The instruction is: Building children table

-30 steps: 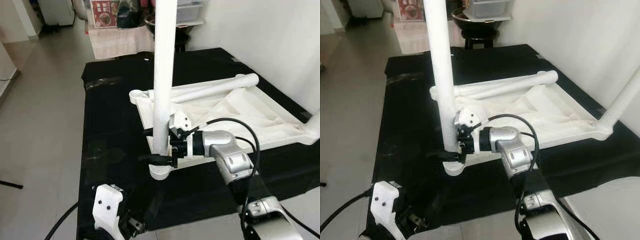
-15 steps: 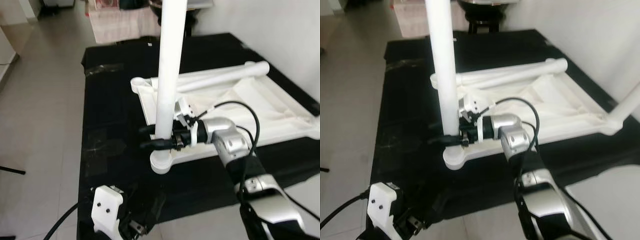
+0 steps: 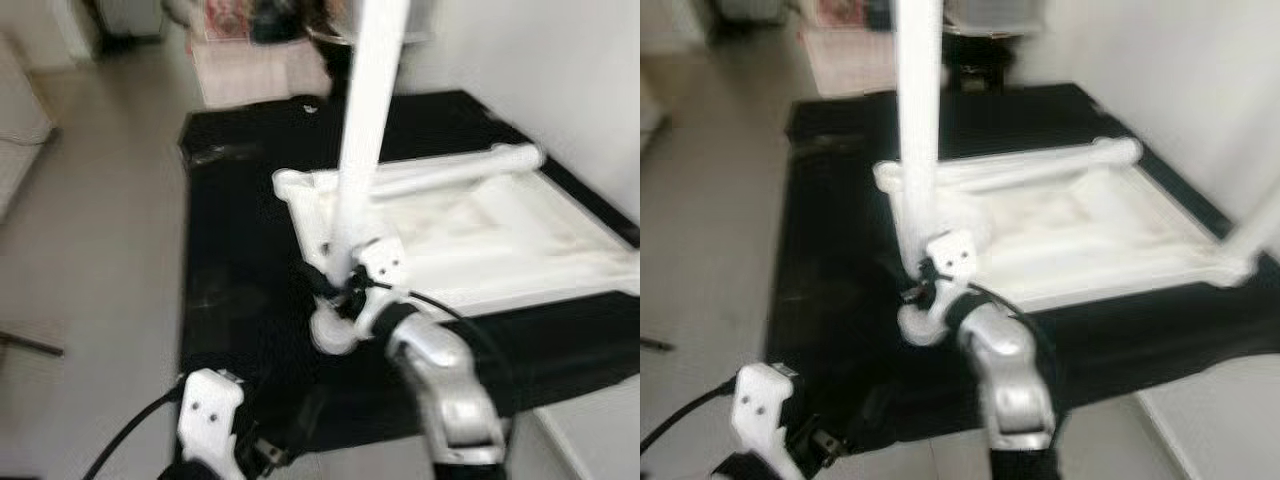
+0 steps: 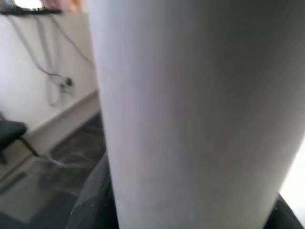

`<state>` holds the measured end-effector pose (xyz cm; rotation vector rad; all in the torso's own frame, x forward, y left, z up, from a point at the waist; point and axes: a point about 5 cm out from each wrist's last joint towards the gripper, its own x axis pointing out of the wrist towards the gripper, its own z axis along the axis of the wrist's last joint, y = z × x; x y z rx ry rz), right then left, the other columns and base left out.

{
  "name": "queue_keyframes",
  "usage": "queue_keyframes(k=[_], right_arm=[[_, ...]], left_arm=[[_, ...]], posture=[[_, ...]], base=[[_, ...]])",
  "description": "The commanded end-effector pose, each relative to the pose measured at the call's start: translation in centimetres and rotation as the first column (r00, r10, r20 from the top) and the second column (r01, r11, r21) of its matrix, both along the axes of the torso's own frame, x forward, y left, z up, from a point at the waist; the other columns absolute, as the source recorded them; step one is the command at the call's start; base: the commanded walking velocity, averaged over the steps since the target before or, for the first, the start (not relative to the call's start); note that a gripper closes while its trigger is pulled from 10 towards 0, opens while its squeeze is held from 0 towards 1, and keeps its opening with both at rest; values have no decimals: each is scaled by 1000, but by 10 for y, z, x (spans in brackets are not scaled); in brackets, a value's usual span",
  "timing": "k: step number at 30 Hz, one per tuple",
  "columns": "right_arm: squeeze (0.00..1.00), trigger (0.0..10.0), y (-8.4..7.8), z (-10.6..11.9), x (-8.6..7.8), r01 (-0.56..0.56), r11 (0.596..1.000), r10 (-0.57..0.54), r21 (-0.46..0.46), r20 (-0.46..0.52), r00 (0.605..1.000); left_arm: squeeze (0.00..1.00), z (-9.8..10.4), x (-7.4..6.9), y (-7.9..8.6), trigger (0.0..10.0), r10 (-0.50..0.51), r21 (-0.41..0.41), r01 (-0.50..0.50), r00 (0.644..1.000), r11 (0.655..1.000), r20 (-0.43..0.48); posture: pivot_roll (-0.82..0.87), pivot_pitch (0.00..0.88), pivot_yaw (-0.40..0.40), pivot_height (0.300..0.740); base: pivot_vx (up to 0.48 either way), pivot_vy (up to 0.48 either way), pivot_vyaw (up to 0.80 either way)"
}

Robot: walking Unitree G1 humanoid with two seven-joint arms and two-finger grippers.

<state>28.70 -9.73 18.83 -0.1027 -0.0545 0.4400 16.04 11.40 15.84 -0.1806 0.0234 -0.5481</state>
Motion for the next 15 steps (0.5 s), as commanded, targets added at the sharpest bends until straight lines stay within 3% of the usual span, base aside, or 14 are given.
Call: queue_keyframes(k=[1, 2, 3, 9, 10, 11, 12, 14, 15], right_arm=[[0, 0, -1, -37, -9, 60, 996, -70, -64, -171, 983], [0, 0, -1, -37, -9, 60, 996, -70, -64, -171, 983], [0, 0, 10, -36, -4, -2, 998, -8, -60, -163, 987], [0, 0, 16, -35, 1, -27, 998, 17, -56, -164, 986], [0, 10000, 26, -36, 3, -97, 995, 91, -24, -187, 978], [1000, 10000, 36, -34, -1, -179, 983, 181, 27, -214, 960], [1000, 10000, 36, -34, -1, -179, 983, 181, 27, -214, 960], [1000, 10000, 50, -21, -3, -414, 903, 428, 111, -189, 884], [1000, 10000, 50, -21, -3, -414, 903, 428, 111, -189, 884]], left_arm=[[0, -8, 4, 2, 10000, -17, 9, 18, 999, 1000, -33], [0, -8, 4, 2, 10000, -17, 9, 18, 999, 1000, -33], [0, -9, 9, 2, 10000, -21, 10, 21, 999, 1000, -30], [0, -10, 12, 2, 10000, -22, 11, 23, 999, 1000, -28], [0, -10, 15, 4, 10000, -2, 11, 2, 1000, 1000, -24], [0, -11, 16, 6, 10000, 12, 12, -12, 1000, 1000, -21], [0, -11, 16, 6, 10000, 12, 12, -12, 1000, 1000, -21], [0, -11, 16, 7, 10000, 18, 11, -17, 1000, 1000, -19], [0, -11, 16, 7, 10000, 18, 11, -17, 1000, 1000, -19]], posture=[[22, 138, 7, 740], [22, 138, 7, 740], [45, 117, -19, 740], [42, 111, -20, 740], [49, 98, -22, 740], [52, 95, -21, 740], [52, 95, -21, 740], [56, 99, -26, 740], [56, 99, -26, 740]], base=[[0, 0, 0], [0, 0, 0], [0, 0, 0], [0, 0, 0], [0, 0, 0], [0, 0, 0], [0, 0, 0], [0, 0, 0], [0, 0, 0]])
